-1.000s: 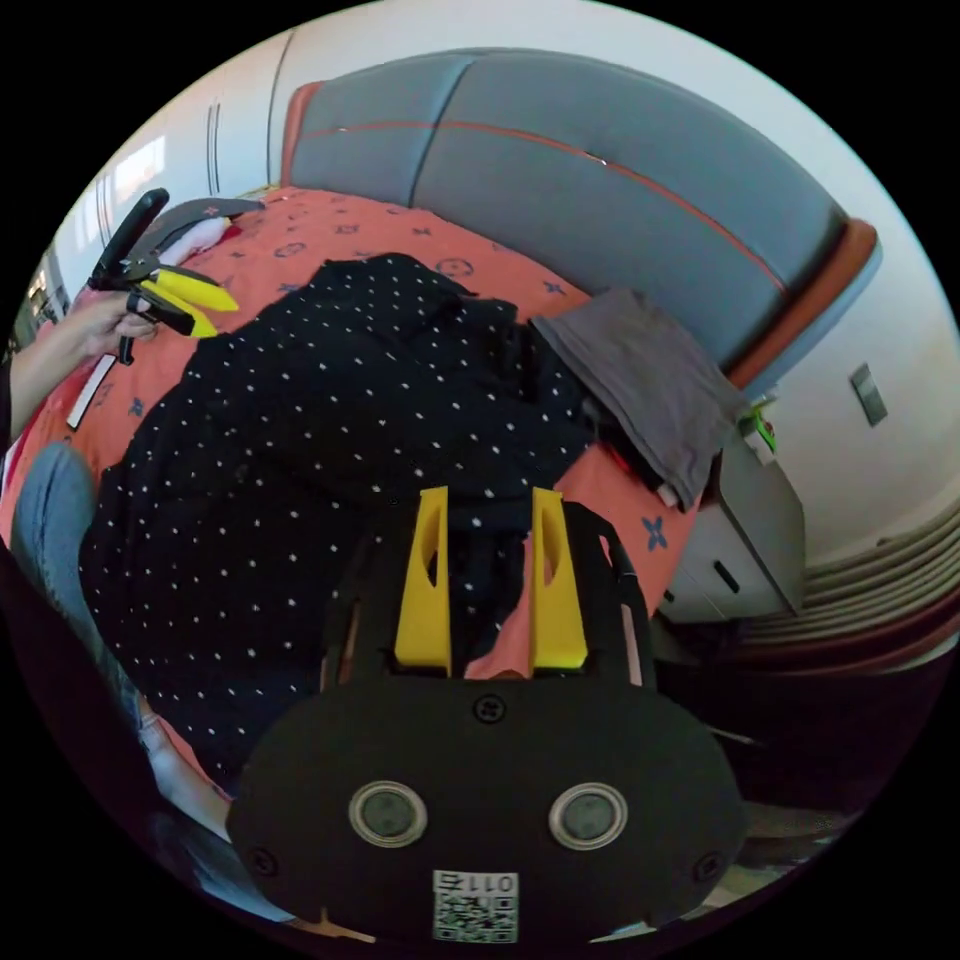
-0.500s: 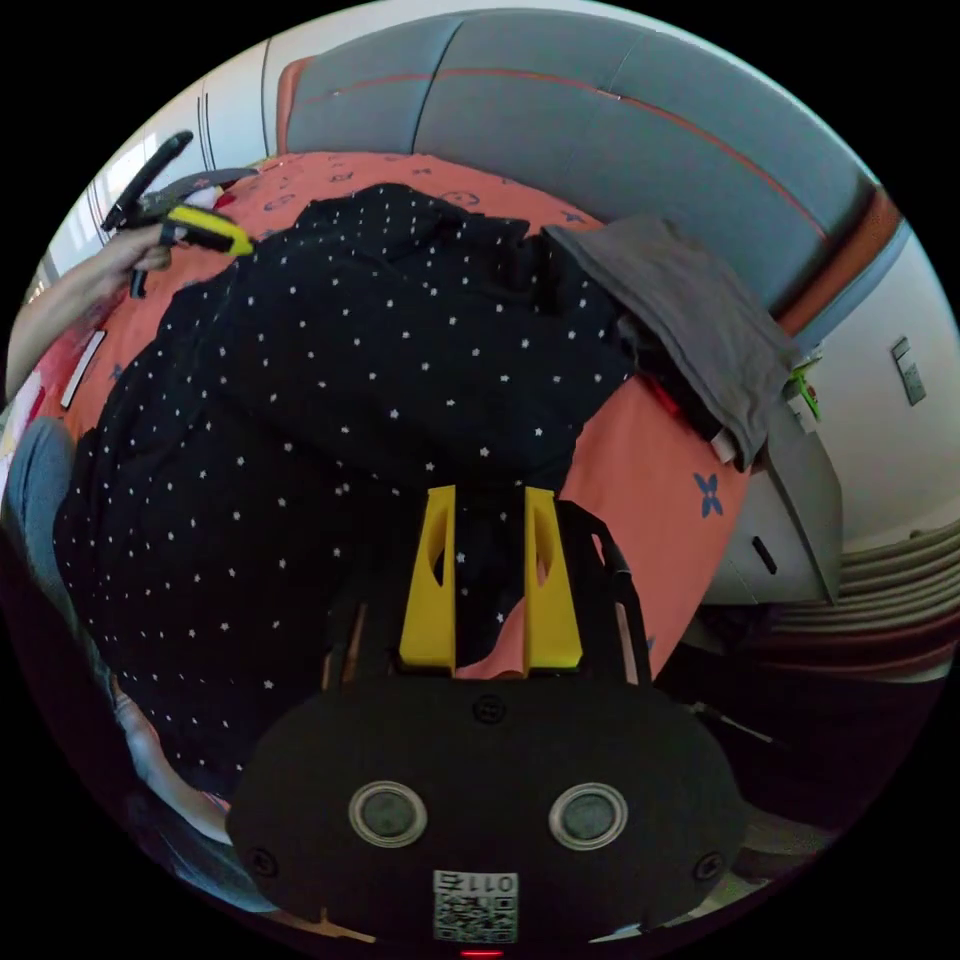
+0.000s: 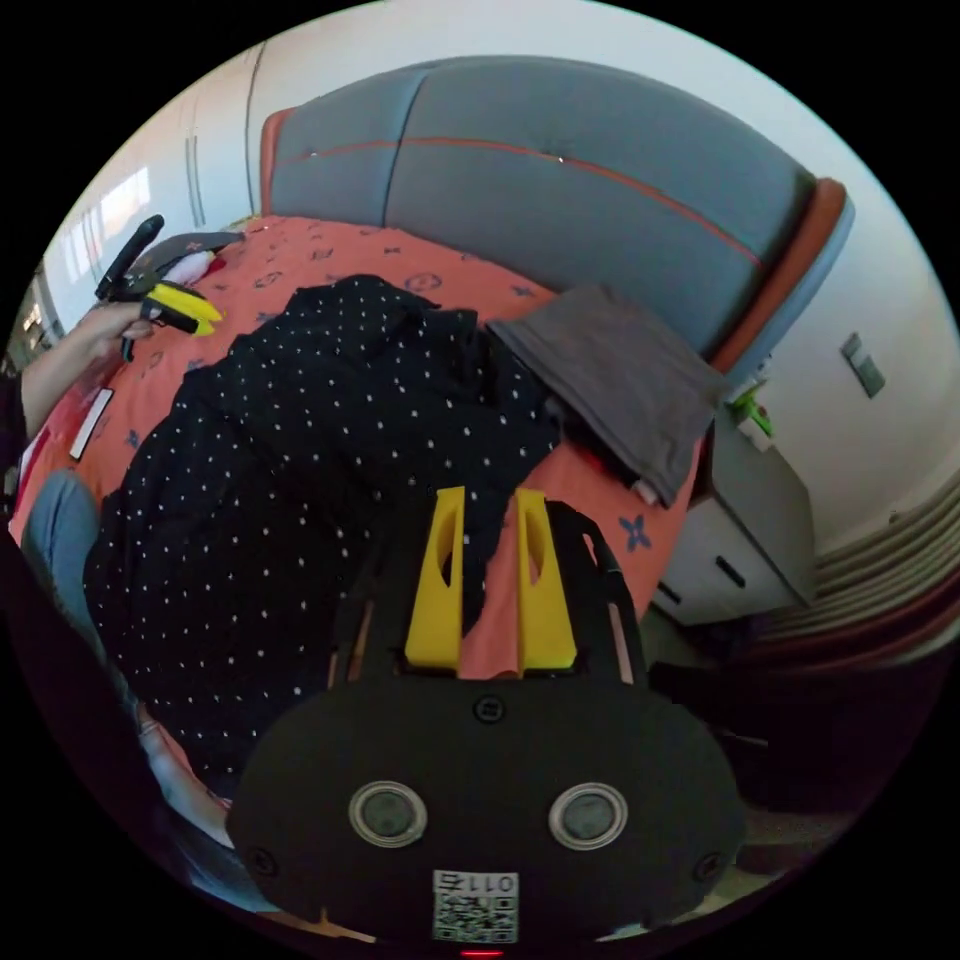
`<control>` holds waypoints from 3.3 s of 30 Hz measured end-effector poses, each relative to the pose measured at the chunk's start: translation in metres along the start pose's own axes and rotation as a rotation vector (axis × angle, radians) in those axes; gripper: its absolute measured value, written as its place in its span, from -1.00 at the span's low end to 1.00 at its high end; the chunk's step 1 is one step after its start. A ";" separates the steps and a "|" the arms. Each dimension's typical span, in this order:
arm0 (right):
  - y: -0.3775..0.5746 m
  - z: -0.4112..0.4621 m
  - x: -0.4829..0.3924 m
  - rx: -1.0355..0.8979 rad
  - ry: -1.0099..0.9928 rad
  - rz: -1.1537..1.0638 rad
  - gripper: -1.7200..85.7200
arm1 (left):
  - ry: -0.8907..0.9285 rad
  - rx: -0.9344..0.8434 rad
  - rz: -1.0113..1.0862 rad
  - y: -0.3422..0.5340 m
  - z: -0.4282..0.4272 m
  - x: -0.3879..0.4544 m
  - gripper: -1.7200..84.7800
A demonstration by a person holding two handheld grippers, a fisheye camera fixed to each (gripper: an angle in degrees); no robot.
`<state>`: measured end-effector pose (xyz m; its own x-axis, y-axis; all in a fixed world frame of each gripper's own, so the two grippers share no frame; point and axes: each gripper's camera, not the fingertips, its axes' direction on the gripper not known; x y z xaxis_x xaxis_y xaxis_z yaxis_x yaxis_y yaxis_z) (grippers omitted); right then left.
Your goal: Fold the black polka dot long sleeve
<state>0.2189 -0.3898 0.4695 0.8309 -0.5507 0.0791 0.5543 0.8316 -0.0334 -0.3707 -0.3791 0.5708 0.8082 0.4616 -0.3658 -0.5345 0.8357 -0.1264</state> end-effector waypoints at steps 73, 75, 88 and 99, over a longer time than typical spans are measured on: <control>-0.395 0.292 0.199 -0.310 -0.494 0.143 -0.87 | 0.479 0.003 -0.307 -0.355 0.214 -0.253 -0.84; -0.397 0.281 0.190 -0.242 -0.456 0.097 -0.90 | 0.409 0.038 -0.296 -0.362 0.206 -0.244 -0.92; -0.310 0.142 0.096 0.246 -0.165 -0.492 -0.90 | -0.076 0.342 0.494 -0.289 0.077 -0.108 -0.94; -0.226 0.146 0.025 -0.063 -0.233 -0.539 -0.67 | -0.297 0.282 0.598 -0.203 0.071 -0.017 -0.74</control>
<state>0.1072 -0.5814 0.6241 0.4025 -0.8585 0.3179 0.9034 0.4286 0.0135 -0.2582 -0.5355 0.6679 0.4520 0.8916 -0.0270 -0.8542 0.4414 0.2747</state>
